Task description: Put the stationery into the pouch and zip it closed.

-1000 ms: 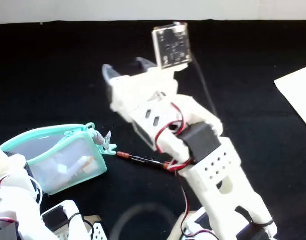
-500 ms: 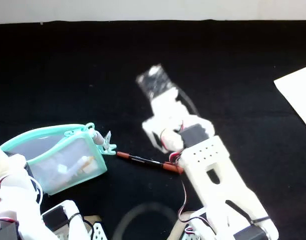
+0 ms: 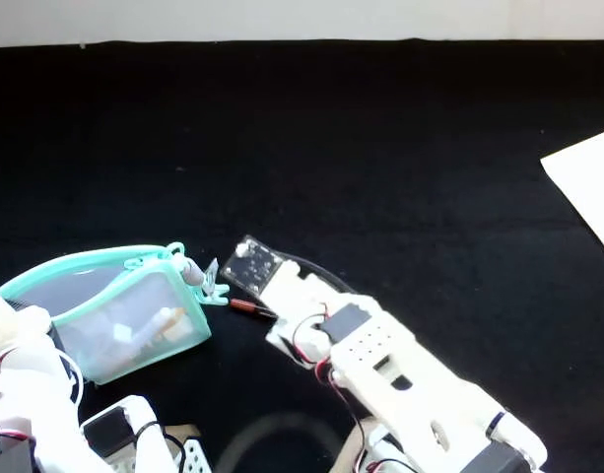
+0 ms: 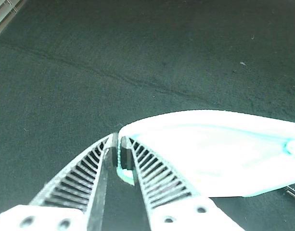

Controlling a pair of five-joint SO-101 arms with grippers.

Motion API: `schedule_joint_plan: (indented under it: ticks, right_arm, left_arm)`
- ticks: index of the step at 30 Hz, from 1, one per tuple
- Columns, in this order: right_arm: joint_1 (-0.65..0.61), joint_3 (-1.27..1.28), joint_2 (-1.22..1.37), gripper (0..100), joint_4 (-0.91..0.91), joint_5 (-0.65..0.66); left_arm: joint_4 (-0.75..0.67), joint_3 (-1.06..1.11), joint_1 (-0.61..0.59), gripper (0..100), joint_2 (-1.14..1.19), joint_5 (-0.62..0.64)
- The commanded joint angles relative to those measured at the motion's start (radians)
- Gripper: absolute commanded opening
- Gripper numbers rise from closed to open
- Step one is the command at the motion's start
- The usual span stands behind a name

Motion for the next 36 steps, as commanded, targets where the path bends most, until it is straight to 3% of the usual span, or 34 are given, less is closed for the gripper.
schedule_joint_plan:
  ticks: [1, 11, 13, 16, 20, 29, 36]
  right_arm:
    - [-0.013, 0.039, -0.012, 27.7, -0.088, 0.014]
    - [-0.007, 0.148, -0.010, 26.8, -0.246, 0.071]
    - [-0.007, 0.166, -0.010, 20.4, -0.249, 0.104]
    - [-0.007, 0.185, -0.010, 0.3, -0.251, 0.110]
    - [0.013, 0.177, -0.012, 0.5, -0.251, 0.095]
    - [0.232, -0.306, -0.024, 0.6, -0.151, -0.178]
    - [0.203, -0.782, -0.018, 0.6, -0.064, -0.480]
  left_arm:
    - [0.006, 0.031, -0.005, 1, 0.001, 0.002]
    - [0.006, 0.030, -0.005, 1, -0.001, 0.002]
    - [0.006, 0.030, -0.005, 1, -0.001, 0.005]
    - [0.006, 0.030, -0.005, 1, -0.001, 0.005]
    - [0.006, 0.030, -0.005, 1, -0.001, 0.005]
    - [0.006, 0.030, -0.005, 1, -0.001, 0.006]
    - [0.006, 0.030, -0.005, 1, -0.001, 0.006]
